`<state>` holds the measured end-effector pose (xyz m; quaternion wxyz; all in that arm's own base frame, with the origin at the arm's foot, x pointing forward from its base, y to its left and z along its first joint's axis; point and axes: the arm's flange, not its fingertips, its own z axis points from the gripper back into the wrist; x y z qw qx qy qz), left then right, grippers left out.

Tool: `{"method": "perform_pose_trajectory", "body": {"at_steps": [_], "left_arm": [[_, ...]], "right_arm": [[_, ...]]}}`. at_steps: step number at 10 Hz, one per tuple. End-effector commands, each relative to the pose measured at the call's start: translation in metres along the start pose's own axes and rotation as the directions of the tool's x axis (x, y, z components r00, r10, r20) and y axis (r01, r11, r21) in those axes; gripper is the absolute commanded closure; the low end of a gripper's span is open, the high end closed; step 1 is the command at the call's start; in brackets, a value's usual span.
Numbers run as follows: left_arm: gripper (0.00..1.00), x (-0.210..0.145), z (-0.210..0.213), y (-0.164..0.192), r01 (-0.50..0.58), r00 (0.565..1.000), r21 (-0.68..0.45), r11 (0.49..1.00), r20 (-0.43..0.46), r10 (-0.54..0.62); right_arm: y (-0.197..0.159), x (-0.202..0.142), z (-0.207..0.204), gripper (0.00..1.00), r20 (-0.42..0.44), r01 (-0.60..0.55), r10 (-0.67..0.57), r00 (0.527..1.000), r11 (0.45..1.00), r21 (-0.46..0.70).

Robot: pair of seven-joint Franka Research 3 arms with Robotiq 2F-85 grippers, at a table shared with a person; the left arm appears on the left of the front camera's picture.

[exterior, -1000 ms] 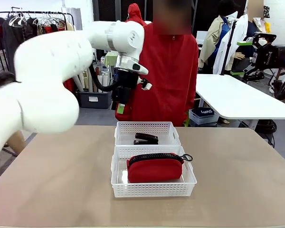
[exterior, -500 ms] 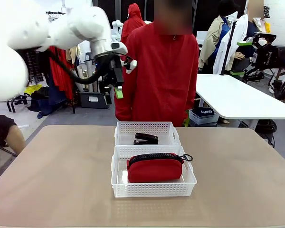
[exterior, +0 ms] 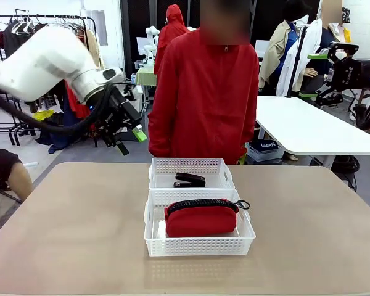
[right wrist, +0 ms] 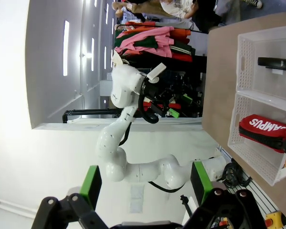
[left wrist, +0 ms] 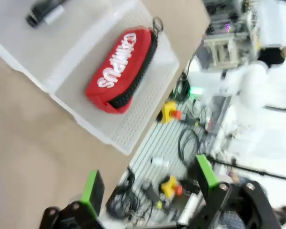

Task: Distribute items into two baskets.
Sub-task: Place the picked Stapler into the Organizing basket as instructed by the person.

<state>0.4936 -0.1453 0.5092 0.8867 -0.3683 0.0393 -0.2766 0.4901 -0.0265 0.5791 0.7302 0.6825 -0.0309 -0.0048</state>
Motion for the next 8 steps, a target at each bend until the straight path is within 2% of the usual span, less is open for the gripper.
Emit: {"method": "perform_pose_trajectory", "body": {"at_steps": [1,5,6,7,8], "left_arm": [[0.0,0.017,-0.001,-0.009,0.025,0.994,0.024,0.999,-0.107,-0.022],[0.0,0.017,-0.001,-0.009,0.025,0.994,0.024,0.999,-0.107,-0.022],[0.0,0.012,-0.009,-0.01,0.032,0.996,0.016,0.999,-0.085,-0.031],[0.0,0.016,-0.003,-0.012,-0.032,0.998,-0.097,0.995,-0.059,0.026],[0.0,0.01,0.011,-0.009,-0.051,0.999,-0.212,0.976,-0.016,0.049]], "right_arm": [[0.002,-0.003,-0.003,0.0,0.01,-0.004,0.004,1.0,1.0,-0.003],[0.002,-0.003,-0.003,0.0,0.01,-0.004,0.004,1.0,1.0,-0.003],[0.002,-0.003,-0.003,0.0,0.01,-0.004,0.004,1.0,1.0,-0.003],[0.002,-0.003,-0.003,0.0,0.01,-0.004,0.004,1.0,1.0,-0.003],[0.002,-0.003,-0.003,0.0,0.01,-0.004,0.004,1.0,1.0,-0.003]]}}
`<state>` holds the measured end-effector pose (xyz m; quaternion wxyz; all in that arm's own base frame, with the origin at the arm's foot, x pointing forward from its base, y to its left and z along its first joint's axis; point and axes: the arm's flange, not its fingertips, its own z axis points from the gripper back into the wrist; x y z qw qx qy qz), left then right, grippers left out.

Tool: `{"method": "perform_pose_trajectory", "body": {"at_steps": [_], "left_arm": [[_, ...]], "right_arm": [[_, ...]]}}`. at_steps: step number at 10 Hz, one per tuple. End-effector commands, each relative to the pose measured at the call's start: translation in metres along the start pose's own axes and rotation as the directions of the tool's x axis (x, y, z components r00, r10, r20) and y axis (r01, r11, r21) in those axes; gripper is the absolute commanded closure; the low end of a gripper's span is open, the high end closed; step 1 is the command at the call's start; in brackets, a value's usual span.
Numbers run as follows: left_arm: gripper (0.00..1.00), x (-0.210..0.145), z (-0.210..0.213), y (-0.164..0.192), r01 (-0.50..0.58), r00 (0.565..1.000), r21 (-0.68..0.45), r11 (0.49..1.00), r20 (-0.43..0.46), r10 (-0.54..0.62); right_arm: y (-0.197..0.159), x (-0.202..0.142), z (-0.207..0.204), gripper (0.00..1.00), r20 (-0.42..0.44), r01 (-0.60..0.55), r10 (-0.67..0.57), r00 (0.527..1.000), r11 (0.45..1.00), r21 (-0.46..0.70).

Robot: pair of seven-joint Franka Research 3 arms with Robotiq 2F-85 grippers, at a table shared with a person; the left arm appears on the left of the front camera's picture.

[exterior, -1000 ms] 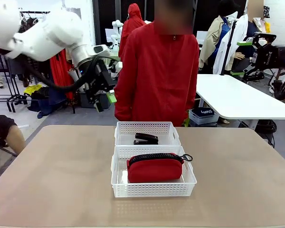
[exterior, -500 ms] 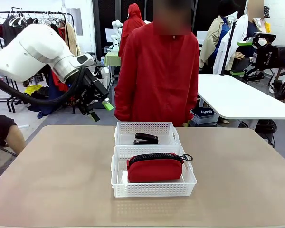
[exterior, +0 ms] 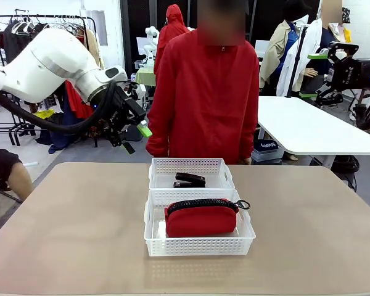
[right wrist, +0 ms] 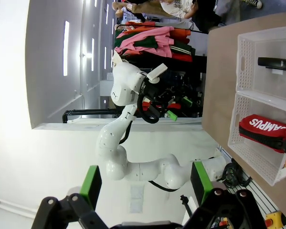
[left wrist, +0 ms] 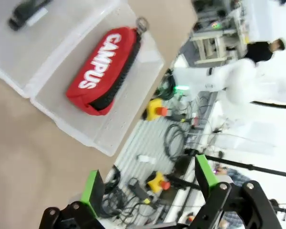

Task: Distribute items into two baskets.
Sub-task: Place the picked Stapler into the Organizing basket as instructed by the person.

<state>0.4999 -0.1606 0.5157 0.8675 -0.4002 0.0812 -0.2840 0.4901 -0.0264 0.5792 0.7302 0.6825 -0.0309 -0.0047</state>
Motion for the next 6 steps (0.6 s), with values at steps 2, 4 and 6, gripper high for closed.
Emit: {"method": "perform_pose_trajectory", "body": {"at_steps": [2,4,6], "left_arm": [[0.0,-0.029,0.029,0.008,-0.059,0.991,-0.283,0.957,0.101,0.091],[0.0,-0.063,0.043,0.027,-0.056,0.962,-0.404,0.913,0.222,0.158],[0.0,-0.087,0.062,0.043,-0.004,0.919,-0.485,0.875,0.342,0.194]], "right_arm": [[0.002,-0.002,-0.003,0.0,0.01,-0.004,0.004,1.0,1.0,-0.003],[0.002,-0.002,-0.003,0.0,0.01,-0.004,0.004,1.0,1.0,-0.003],[0.002,-0.002,-0.003,0.0,0.01,-0.004,0.004,1.0,1.0,-0.003]]}}
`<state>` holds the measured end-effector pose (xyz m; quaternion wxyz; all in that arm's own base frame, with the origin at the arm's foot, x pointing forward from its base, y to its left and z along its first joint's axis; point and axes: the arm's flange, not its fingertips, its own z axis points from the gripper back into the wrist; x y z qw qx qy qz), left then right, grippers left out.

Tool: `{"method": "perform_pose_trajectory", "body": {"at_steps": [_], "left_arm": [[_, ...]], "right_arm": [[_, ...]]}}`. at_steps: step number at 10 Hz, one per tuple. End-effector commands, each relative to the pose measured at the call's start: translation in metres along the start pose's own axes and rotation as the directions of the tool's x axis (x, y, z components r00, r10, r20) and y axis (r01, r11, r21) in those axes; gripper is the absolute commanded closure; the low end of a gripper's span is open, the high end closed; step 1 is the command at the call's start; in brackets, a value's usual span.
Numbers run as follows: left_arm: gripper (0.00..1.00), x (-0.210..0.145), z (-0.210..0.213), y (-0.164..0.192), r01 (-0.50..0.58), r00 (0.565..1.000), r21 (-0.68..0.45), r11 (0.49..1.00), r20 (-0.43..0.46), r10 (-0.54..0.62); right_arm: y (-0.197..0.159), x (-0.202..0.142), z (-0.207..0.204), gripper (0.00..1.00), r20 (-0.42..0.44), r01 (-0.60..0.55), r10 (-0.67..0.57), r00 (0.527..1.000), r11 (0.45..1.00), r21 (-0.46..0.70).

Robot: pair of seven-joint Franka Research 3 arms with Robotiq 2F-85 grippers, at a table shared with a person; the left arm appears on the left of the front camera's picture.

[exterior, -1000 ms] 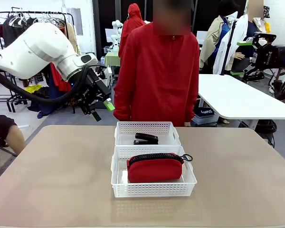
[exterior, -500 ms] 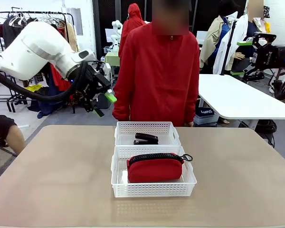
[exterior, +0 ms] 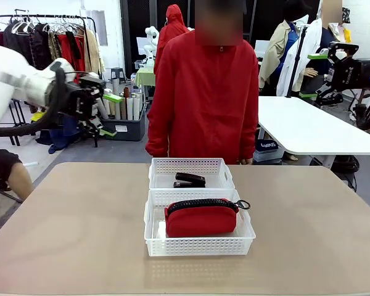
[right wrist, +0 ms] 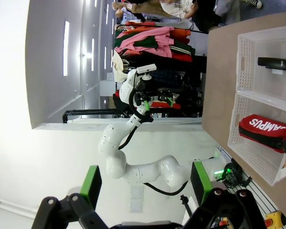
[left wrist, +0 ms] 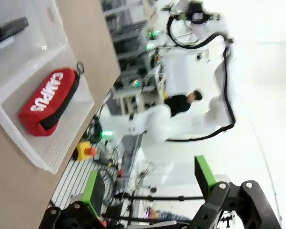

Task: Distribute items into two baskets.
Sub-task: Place the picked Stapler into the Organizing basket as instructed by the person.

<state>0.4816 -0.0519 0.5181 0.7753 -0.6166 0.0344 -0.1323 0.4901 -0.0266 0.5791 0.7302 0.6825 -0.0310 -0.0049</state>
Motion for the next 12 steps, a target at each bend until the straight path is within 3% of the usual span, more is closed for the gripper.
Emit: {"method": "perform_pose_trajectory", "body": {"at_steps": [1,6,12], "left_arm": [[0.0,-0.011,0.006,0.0,0.06,0.994,-0.074,0.996,0.091,-0.053],[0.0,-0.002,0.026,-0.025,0.106,0.97,-0.139,0.985,0.231,-0.072],[0.0,-0.007,0.031,-0.057,0.134,0.965,-0.138,0.981,0.245,-0.097]], "right_arm": [[0.002,-0.002,-0.003,0.0,0.01,-0.004,0.004,1.0,1.0,-0.003],[0.002,-0.002,-0.003,0.0,0.01,-0.004,0.004,1.0,1.0,-0.003],[0.002,-0.002,-0.003,0.0,0.01,-0.004,0.004,1.0,1.0,-0.003]]}}
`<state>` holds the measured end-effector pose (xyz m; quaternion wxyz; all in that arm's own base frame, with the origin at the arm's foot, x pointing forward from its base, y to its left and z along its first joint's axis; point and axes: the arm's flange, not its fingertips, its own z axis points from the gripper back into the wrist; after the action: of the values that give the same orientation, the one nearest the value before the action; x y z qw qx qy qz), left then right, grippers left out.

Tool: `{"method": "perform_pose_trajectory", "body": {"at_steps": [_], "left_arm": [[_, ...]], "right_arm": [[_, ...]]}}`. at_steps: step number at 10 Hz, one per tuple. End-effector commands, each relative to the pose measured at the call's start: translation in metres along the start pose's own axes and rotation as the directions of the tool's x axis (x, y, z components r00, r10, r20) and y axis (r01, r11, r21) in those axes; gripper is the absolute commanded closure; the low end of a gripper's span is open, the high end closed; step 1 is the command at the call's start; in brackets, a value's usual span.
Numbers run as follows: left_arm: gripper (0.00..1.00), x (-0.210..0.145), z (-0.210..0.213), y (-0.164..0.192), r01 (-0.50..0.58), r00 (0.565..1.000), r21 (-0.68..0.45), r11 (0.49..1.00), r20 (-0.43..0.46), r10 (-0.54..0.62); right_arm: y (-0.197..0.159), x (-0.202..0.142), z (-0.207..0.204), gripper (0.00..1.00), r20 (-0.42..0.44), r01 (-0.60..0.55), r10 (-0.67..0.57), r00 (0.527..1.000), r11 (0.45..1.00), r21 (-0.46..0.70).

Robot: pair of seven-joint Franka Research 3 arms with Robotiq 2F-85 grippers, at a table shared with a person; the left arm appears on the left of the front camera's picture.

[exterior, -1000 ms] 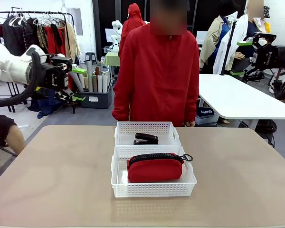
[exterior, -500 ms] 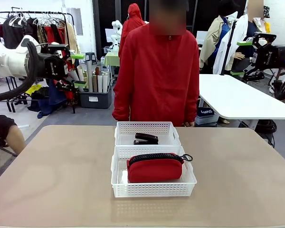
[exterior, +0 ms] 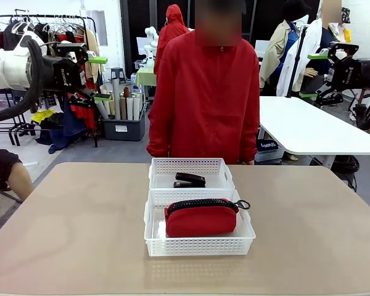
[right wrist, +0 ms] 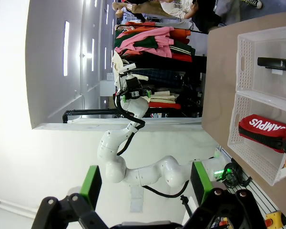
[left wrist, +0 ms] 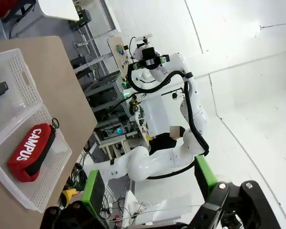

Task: Distribute items into two baskets.
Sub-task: Place the picked Stapler into the Organizing basket as instructed by the person.

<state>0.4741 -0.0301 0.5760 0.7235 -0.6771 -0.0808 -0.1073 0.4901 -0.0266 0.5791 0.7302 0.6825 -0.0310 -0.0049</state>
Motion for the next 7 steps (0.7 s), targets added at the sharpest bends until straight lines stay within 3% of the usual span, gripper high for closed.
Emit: {"method": "perform_pose_trajectory", "body": {"at_steps": [1,7], "left_arm": [[0.0,-0.0015,-0.0059,-0.009,0.006,1.0,-0.024,1.0,0.018,-0.006],[0.0,-0.0008,-0.0033,-0.0188,0.048,0.998,-0.016,0.999,0.041,-0.048]], "right_arm": [[0.0016,-0.0024,-0.003,0.0,0.01,-0.004,0.004,1.0,1.0,-0.003],[0.0016,-0.0024,-0.003,0.0,0.01,-0.004,0.004,1.0,1.0,-0.003]]}}
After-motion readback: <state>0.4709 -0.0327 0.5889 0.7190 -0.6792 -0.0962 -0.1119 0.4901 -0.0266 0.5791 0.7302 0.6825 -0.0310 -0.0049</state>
